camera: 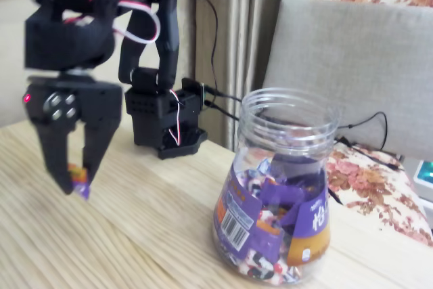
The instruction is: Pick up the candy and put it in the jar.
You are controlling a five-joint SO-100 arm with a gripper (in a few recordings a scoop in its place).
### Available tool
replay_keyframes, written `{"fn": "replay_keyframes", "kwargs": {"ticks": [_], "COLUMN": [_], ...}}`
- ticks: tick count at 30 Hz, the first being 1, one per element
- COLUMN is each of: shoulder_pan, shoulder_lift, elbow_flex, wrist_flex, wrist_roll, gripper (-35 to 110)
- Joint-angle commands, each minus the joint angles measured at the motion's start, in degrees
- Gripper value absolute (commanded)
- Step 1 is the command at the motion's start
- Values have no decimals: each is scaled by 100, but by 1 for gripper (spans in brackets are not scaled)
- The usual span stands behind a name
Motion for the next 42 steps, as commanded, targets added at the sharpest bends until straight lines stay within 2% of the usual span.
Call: {"fn": "replay_keyframes", "kwargs": {"ticks": [1,13,23,42], "shoulder_pan": [-729,-2487,-3946,-4430], "shoulder_lift": [413,369,501,-264], "elbow_flex": [-1362,-3305,-3243,-2566], "wrist_flex": [686,1775,1564,888], "wrist_roll": [185,-18,79,439], "gripper": [0,0,0,1]}}
